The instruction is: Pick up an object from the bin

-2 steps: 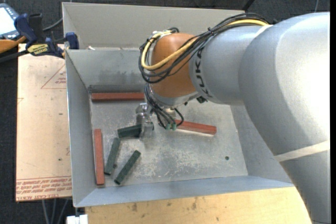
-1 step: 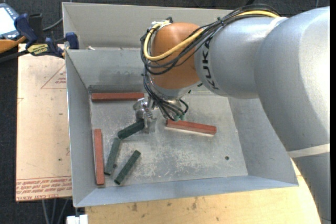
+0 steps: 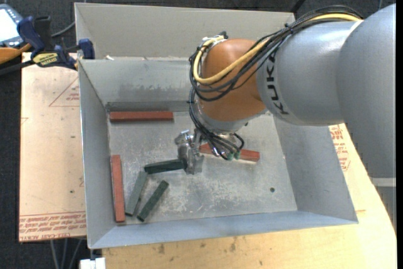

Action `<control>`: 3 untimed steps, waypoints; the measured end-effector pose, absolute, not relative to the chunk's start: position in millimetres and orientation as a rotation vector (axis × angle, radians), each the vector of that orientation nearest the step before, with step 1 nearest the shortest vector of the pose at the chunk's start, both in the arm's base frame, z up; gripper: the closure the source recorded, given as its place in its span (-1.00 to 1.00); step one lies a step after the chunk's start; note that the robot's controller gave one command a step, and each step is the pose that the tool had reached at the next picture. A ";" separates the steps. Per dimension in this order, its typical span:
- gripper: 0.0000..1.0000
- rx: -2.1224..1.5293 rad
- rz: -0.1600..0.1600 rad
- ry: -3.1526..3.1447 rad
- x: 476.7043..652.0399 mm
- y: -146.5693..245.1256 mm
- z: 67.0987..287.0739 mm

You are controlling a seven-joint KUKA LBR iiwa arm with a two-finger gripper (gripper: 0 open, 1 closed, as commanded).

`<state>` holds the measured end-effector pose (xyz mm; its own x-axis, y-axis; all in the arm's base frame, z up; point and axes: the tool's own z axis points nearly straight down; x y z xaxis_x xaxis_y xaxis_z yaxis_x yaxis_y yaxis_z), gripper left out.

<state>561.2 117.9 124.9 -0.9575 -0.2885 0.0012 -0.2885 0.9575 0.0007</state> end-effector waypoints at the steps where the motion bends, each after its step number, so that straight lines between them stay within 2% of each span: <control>1: 1.00 0.489 -0.002 -3.110 617.8 127.9 95.4; 2: -1.00 0.488 -0.003 -3.107 615.9 127.5 96.7; 3: -1.00 0.502 -0.004 -3.100 602.5 142.9 68.6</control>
Offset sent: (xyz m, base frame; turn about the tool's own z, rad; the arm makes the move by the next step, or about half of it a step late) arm 0.0542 0.0089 -0.0279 -0.0215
